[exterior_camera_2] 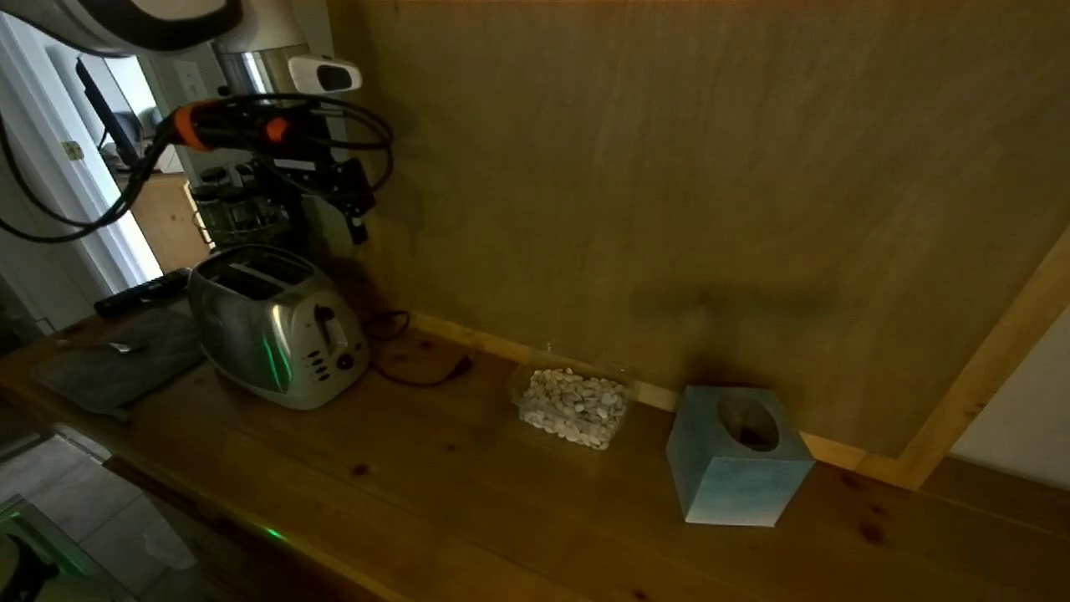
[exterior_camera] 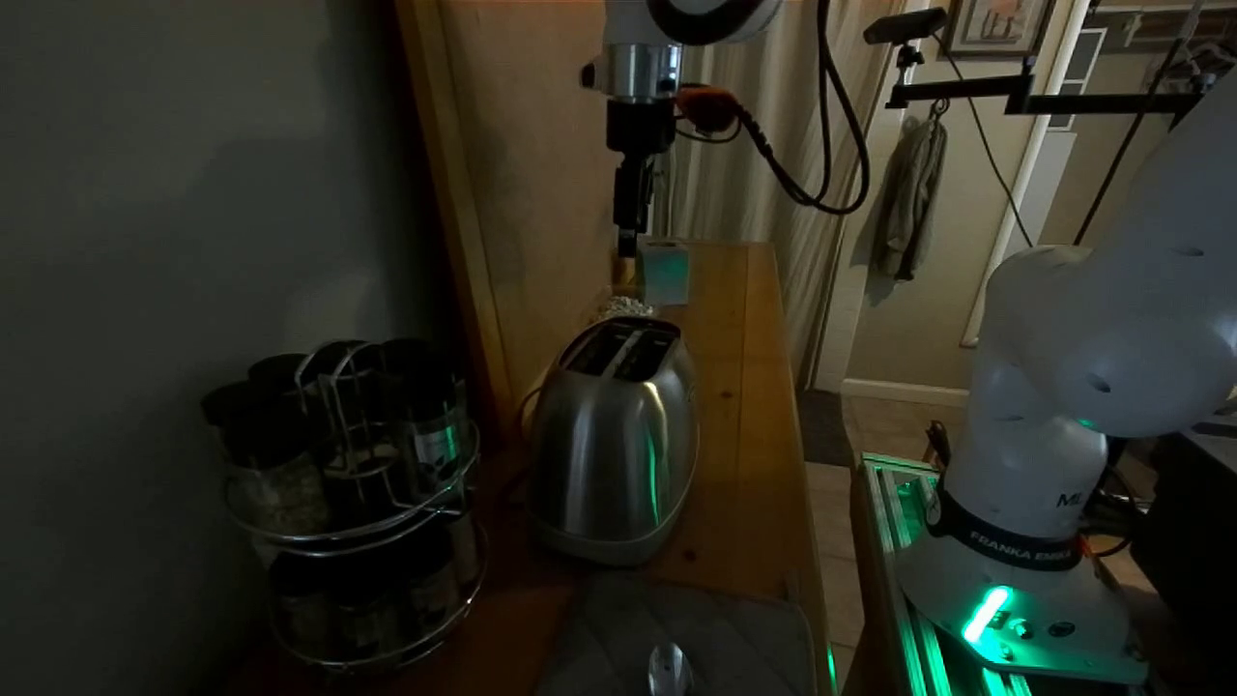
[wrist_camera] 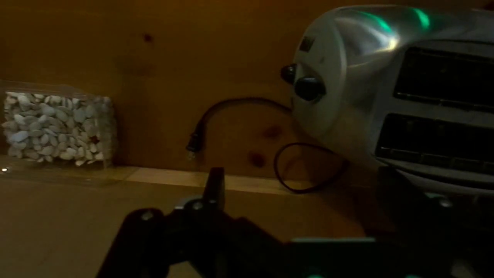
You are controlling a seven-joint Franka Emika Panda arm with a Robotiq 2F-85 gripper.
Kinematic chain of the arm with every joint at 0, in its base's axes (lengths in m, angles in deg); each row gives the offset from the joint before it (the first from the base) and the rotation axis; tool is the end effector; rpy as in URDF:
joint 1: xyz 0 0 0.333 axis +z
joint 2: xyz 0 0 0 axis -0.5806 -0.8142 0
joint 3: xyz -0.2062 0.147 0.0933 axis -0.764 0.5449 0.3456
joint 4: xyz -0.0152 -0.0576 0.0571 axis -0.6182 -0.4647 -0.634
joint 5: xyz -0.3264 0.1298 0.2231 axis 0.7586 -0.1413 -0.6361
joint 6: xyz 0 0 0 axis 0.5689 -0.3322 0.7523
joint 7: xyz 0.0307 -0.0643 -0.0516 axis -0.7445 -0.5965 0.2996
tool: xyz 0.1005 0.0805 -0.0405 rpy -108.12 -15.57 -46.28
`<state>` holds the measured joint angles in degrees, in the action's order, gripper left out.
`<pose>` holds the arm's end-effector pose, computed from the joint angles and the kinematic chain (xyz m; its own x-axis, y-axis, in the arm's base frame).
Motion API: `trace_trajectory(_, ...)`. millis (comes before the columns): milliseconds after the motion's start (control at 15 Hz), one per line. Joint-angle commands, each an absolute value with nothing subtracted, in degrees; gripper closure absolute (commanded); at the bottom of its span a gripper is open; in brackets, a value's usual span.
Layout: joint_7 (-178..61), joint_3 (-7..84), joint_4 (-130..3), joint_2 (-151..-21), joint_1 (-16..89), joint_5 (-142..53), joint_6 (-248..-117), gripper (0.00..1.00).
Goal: Push the lever on the toaster downwards.
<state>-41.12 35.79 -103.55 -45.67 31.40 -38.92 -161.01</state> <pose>0.4673 -0.1031 0.4359 0.9927 0.1060 0.0579 0.0991 -0.9887 0.1121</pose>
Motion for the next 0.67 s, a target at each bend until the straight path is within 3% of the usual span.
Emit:
trace_trajectory(0, -43.73, 35.46, -106.41, -44.22, 28.91, -35.46, -161.31, 0.26)
trace_trajectory(133, -44.77, 35.03, -106.97, -44.45, 28.03, -35.87, -160.20, 0.32)
trace_trajectory(600, -43.66, 34.24, -110.31, -43.86, 28.09, -37.13, -160.21, 0.82)
